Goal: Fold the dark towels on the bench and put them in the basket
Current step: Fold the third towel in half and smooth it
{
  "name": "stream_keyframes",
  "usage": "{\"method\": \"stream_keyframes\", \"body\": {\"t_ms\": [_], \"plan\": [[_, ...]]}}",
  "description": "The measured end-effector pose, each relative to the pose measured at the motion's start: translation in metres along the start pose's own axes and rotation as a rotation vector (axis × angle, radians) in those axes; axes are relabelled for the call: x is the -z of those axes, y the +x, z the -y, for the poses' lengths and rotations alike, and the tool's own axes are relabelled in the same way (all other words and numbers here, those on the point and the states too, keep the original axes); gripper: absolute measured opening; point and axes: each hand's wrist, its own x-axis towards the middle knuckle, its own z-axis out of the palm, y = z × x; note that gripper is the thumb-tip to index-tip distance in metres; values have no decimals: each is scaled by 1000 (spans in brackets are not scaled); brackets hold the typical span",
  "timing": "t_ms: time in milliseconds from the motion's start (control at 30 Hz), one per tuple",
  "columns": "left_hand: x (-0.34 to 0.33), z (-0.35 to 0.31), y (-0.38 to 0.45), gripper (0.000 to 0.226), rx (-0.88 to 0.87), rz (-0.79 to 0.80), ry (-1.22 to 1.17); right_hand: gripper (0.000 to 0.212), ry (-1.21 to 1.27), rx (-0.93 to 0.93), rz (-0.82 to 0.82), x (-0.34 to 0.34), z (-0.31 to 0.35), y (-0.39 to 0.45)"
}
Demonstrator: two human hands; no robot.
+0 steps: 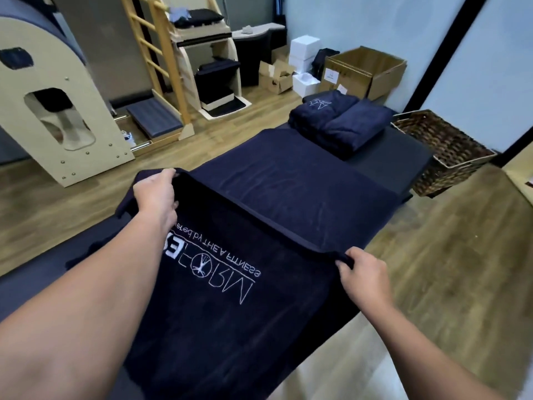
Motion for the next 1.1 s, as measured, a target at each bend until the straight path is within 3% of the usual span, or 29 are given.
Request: {"method": "stream_keyframes", "body": {"t_ms": [467,867,1000,1100], "plan": [[-237,28,68,31,-65,-78,13,20,-221,6,98,21,-54,197],[-420,73,101,42,-169,73,219,17,-185,-48,165,48,-137,323],[-471,89,116,43,-203,48,313,31,-236,-49,249,38,-162,369],[-499,114,120,41,-202,114,458,25,-262,-76,320,29,-173,394]]}}
